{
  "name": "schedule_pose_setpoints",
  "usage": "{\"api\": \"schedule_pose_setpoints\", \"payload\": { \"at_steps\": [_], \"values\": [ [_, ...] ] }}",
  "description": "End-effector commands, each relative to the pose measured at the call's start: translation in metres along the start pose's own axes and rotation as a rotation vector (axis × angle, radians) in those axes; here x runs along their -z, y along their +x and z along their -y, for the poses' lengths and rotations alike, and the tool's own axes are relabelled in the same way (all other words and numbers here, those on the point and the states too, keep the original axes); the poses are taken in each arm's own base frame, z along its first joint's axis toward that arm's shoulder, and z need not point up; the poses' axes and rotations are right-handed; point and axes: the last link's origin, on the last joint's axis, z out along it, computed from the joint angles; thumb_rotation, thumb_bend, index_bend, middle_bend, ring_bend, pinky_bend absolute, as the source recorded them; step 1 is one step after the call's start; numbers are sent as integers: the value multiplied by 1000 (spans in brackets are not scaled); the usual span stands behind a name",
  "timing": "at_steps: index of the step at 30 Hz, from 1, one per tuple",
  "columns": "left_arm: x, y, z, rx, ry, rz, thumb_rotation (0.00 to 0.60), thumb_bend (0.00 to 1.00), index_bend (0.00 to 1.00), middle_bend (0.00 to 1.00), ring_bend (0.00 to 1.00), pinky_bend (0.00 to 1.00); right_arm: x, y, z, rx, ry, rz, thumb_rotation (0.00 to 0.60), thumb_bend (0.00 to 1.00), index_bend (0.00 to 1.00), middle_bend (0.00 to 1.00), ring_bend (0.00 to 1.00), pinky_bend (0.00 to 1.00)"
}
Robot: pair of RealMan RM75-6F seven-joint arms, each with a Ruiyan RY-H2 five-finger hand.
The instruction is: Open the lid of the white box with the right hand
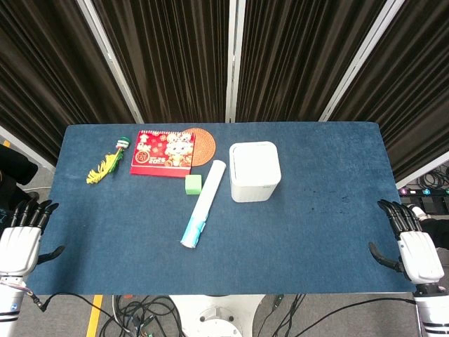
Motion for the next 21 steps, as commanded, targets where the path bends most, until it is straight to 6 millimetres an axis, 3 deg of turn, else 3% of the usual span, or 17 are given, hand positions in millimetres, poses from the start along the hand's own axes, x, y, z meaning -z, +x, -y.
{"api": "schedule_pose_setpoints", "payload": {
  "at_steps": [1, 6, 11, 15, 21],
  "values": [
    [0, 0, 0, -2, -2, 3, 600, 0, 153, 113, 22, 20, 0, 0, 0, -2, 0, 1, 600, 260, 55, 61, 0, 0],
    [1, -1, -1, -5, -2, 6, 600, 0, 153, 113, 23, 20, -3, 0, 1, 6, 12, 15, 600, 260, 55, 61, 0, 0],
    [-1, 1, -4, -4, -12, 1, 600, 0, 153, 113, 22, 20, -21, 3, 16, 33, 113, 48, 600, 260, 55, 61, 0, 0],
    [-2, 2, -4, -9, -17, 2, 600, 0, 153, 113, 23, 20, -54, 4, 38, 74, 224, 112, 600, 241, 55, 61, 0, 0],
    [-2, -1, -3, -8, -11, 15, 600, 0, 153, 113, 23, 20, -122, -7, 89, 125, 355, 210, 600, 210, 94, 93, 0, 0]
  ]
}}
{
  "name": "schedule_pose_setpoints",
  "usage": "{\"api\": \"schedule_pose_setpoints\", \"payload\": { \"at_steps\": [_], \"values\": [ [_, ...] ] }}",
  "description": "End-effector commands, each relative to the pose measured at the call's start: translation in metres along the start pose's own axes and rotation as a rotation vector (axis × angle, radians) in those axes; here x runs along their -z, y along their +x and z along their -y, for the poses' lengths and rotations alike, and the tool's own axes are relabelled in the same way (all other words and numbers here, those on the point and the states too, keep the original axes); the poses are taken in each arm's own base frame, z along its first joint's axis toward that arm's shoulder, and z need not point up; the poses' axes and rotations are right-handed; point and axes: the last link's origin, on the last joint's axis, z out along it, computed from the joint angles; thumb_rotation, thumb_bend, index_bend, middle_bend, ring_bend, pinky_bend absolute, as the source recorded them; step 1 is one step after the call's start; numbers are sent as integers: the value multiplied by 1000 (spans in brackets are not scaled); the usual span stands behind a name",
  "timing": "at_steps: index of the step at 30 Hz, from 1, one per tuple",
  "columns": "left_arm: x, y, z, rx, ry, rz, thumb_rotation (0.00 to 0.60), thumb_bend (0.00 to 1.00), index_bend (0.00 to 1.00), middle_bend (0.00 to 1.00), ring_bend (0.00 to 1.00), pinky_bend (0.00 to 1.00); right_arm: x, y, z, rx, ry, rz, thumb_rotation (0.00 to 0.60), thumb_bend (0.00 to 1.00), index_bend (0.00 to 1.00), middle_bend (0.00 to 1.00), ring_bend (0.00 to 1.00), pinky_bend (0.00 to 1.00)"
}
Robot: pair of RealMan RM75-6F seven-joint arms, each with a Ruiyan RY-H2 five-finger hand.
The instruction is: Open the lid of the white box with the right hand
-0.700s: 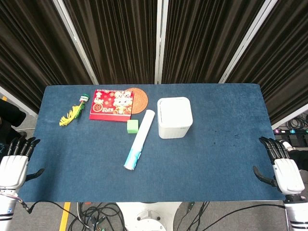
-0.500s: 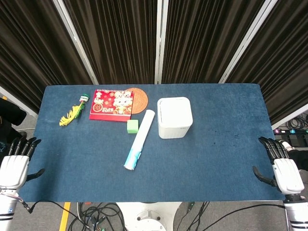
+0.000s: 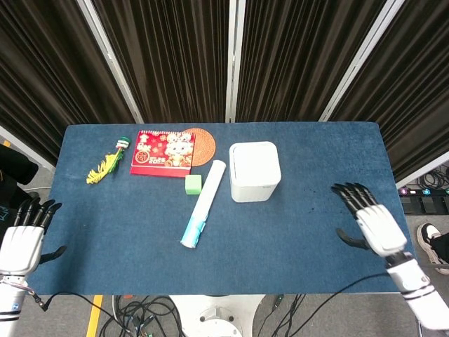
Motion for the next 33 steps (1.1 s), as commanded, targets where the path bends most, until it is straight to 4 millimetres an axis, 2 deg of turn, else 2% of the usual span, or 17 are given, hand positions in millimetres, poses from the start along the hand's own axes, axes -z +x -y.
{"api": "schedule_pose_setpoints", "payload": {
  "at_steps": [1, 4, 7, 10, 16, 22, 25, 30, 33],
  "values": [
    [-1, -2, 0, 1, 4, 9, 600, 0, 153, 113, 23, 20, -67, 5, 29, 36, 102, 73, 600, 211, 114, 102, 0, 0],
    [-2, -4, 1, 3, 8, 21, 600, 0, 153, 113, 22, 20, -101, -1, 43, 51, 133, 116, 600, 239, 179, 127, 0, 0],
    [-2, -6, 4, 2, 24, 31, 600, 0, 153, 113, 23, 20, -126, -9, 55, 65, 155, 149, 600, 263, 208, 141, 0, 0],
    [-3, -7, 6, 5, 31, 34, 600, 0, 153, 113, 23, 20, -143, -16, 64, 63, 163, 173, 600, 263, 226, 152, 0, 0],
    [-4, -9, 9, 10, 31, 39, 600, 0, 153, 113, 23, 20, -164, -29, 71, 99, 152, 207, 600, 263, 258, 176, 0, 0],
    [-5, -9, 9, 13, 23, 34, 600, 0, 153, 113, 22, 20, -169, -48, 74, 119, 128, 284, 600, 262, 263, 221, 0, 0],
    [-3, -10, 10, 15, 28, 35, 600, 0, 153, 113, 23, 20, -168, -50, 75, 128, 123, 288, 600, 261, 265, 223, 0, 0],
    [-2, -9, 12, 17, 32, 31, 600, 0, 153, 113, 22, 20, -160, -33, 77, 97, 128, 166, 600, 261, 260, 203, 0, 0],
    [-2, -9, 12, 20, 30, 25, 600, 0, 153, 113, 23, 20, -146, -14, 69, 70, 113, 57, 600, 262, 233, 187, 0, 0]
  ]
}}
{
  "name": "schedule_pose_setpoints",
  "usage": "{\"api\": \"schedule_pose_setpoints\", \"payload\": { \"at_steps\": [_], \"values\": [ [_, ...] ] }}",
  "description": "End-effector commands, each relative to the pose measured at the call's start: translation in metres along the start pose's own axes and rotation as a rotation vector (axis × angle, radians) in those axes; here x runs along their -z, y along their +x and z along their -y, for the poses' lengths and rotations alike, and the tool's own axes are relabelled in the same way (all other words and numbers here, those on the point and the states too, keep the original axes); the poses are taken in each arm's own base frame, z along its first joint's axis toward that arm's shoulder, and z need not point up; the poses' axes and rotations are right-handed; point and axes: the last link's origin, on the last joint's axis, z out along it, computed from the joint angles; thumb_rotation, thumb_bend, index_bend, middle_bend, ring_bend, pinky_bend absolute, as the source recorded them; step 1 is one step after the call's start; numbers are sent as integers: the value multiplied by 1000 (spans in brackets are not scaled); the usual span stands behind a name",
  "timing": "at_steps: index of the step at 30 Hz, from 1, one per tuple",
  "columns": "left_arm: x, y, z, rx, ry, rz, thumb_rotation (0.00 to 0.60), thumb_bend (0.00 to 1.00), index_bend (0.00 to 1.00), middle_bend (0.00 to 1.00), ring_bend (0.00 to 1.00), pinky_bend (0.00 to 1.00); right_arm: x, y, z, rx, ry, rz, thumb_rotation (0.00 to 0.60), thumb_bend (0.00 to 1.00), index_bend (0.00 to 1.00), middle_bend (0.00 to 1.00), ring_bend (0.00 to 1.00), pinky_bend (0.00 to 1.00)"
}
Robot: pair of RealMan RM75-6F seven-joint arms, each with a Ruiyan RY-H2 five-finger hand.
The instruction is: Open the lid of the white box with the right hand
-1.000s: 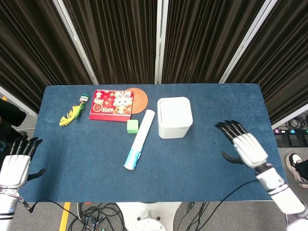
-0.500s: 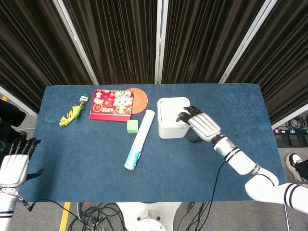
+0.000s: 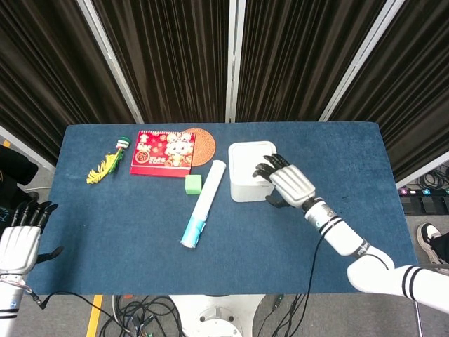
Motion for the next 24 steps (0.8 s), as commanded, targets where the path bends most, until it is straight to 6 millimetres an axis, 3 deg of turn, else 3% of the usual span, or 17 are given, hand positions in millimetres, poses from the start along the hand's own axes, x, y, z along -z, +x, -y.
{"api": "schedule_pose_setpoints", "payload": {
  "at_steps": [1, 7, 13, 19, 24],
  "values": [
    [0, 0, 0, 2, -2, -3, 600, 0, 153, 113, 23, 20, 27, 18, -10, -32, -27, -139, 600, 261, 216, 180, 0, 0],
    [1, 0, 0, 8, -5, -9, 600, 0, 153, 113, 23, 20, 86, 13, -45, -54, -164, -209, 600, 262, 86, 128, 0, 0],
    [2, 1, -2, 11, -12, -13, 600, 0, 153, 113, 22, 20, 155, -7, -67, -113, -281, -272, 600, 262, 59, 98, 0, 0],
    [2, 3, -4, 11, -20, -20, 600, 0, 153, 113, 23, 20, 217, -29, -70, -160, -361, -326, 600, 264, 59, 90, 0, 0],
    [1, 2, -7, 13, -30, -23, 600, 0, 153, 113, 23, 20, 244, -42, -64, -189, -371, -349, 600, 270, 59, 90, 0, 0]
  ]
}}
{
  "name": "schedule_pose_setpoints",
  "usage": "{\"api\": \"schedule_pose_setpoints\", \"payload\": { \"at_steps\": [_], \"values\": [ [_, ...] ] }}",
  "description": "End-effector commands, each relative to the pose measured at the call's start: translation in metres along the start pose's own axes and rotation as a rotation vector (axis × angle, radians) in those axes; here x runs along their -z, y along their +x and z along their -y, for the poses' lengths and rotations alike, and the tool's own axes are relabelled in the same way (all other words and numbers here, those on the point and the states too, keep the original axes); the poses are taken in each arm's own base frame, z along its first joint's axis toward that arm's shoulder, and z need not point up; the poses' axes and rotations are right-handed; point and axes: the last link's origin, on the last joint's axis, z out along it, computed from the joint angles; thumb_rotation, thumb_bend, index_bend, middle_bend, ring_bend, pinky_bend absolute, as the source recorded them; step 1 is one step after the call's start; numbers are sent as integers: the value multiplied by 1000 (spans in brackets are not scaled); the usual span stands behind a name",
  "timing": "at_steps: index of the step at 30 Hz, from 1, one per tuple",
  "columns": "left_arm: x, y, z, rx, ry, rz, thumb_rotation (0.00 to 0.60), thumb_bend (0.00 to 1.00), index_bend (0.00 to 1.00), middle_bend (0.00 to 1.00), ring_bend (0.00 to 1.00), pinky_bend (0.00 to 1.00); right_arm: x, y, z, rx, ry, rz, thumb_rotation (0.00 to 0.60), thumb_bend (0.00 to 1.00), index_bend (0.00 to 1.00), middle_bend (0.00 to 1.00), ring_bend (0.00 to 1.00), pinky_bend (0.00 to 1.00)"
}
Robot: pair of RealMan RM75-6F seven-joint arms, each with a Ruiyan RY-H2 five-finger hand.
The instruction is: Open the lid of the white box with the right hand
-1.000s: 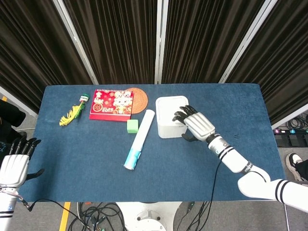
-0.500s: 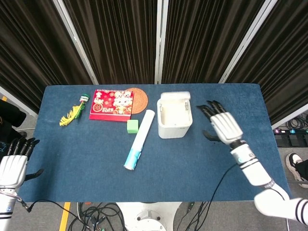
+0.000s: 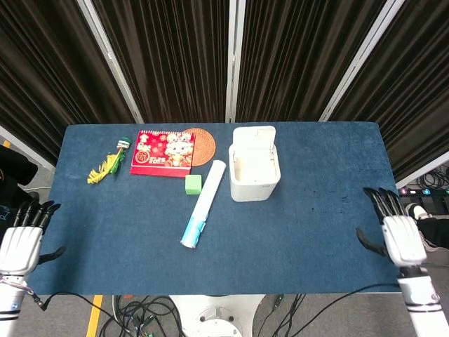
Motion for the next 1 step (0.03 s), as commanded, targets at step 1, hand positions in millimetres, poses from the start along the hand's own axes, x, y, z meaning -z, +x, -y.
{"api": "schedule_pose_setpoints", "payload": {
  "at_steps": [1],
  "values": [
    [-1, 0, -1, 1, -5, -3, 600, 0, 153, 113, 23, 20, 20, -2, -3, -22, 0, 1, 600, 271, 59, 90, 0, 0]
  ]
}}
